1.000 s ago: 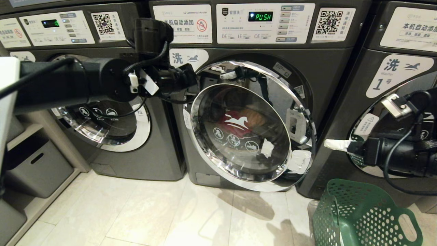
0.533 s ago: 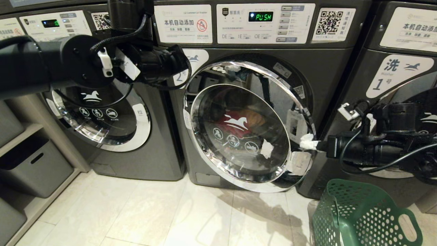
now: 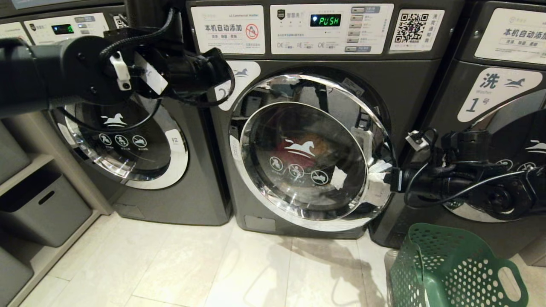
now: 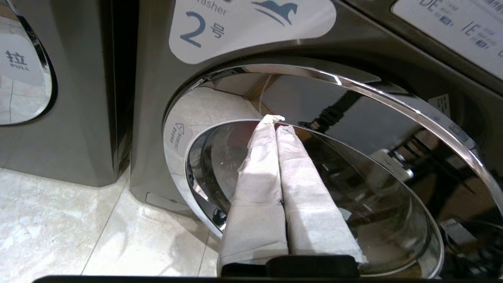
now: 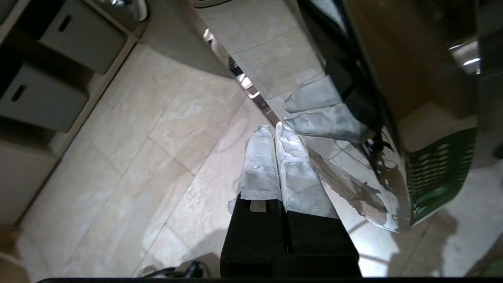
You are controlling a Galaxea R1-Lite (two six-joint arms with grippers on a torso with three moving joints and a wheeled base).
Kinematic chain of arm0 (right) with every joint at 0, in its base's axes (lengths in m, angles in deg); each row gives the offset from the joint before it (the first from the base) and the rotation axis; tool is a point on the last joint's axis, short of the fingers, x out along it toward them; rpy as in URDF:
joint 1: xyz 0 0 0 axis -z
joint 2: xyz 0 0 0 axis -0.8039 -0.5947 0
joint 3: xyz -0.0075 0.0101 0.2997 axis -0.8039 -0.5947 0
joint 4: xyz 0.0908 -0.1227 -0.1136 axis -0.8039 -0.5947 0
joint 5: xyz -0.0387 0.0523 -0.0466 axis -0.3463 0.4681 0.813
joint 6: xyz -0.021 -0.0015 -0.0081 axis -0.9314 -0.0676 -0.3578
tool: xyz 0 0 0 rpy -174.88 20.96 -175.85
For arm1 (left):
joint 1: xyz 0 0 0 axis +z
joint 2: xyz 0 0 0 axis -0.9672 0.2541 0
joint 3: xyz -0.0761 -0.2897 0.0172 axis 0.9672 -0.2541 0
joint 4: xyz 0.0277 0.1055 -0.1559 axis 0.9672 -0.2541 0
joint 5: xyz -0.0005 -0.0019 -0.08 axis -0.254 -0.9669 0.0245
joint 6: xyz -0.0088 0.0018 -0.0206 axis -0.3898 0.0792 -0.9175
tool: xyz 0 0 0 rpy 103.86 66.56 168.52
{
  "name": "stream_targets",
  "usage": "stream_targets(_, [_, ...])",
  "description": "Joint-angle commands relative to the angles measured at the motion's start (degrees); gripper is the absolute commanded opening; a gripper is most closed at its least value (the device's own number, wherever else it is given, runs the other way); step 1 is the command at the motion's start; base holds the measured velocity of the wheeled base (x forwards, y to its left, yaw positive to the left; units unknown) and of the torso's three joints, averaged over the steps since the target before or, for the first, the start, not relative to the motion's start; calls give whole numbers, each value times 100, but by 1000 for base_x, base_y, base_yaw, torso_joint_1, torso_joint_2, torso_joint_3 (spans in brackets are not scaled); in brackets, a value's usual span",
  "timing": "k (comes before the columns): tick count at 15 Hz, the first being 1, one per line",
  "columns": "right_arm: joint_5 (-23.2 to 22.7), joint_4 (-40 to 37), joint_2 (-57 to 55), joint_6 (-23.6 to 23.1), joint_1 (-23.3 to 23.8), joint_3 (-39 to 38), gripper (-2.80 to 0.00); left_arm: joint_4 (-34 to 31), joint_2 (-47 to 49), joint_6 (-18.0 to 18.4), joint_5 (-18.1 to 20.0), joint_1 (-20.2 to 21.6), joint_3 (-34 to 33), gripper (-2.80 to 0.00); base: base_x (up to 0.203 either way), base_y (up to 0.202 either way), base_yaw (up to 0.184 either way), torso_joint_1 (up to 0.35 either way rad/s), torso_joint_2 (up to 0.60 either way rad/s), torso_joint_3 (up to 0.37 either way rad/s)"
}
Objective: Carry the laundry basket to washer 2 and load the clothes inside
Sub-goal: Press the washing machine door tightly with the right hand
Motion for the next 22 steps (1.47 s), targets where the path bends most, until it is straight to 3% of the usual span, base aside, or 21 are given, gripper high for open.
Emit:
stream_targets(1, [177, 304, -420, -41, 37, 190, -280, -5, -149, -13, -90, 0, -2, -280, 0, 0, 0, 0, 0, 0])
stream_targets(9, [1237, 617, -1658, -77, 302, 2004, -280, -45, -458, -4, -198, 9, -2, -280, 0, 0, 0, 0, 0, 0])
stream_targets(12, [1427, 616, -2108, -450, 489, 2544, -280, -167, -672, -4, -216, 18, -2, -280, 0, 0, 0, 0, 0, 0])
stream_targets(17, [1743, 635, -2857, -489, 523, 3601, -280, -281, -1047, -4, -529, 13, -77, -280, 0, 0, 0, 0, 0, 0])
stream_targets(22, [1776, 636, -3263, -404, 523, 4125, -280, -524, -1303, -13, -784, 9, -143, -280, 0, 0, 0, 0, 0, 0])
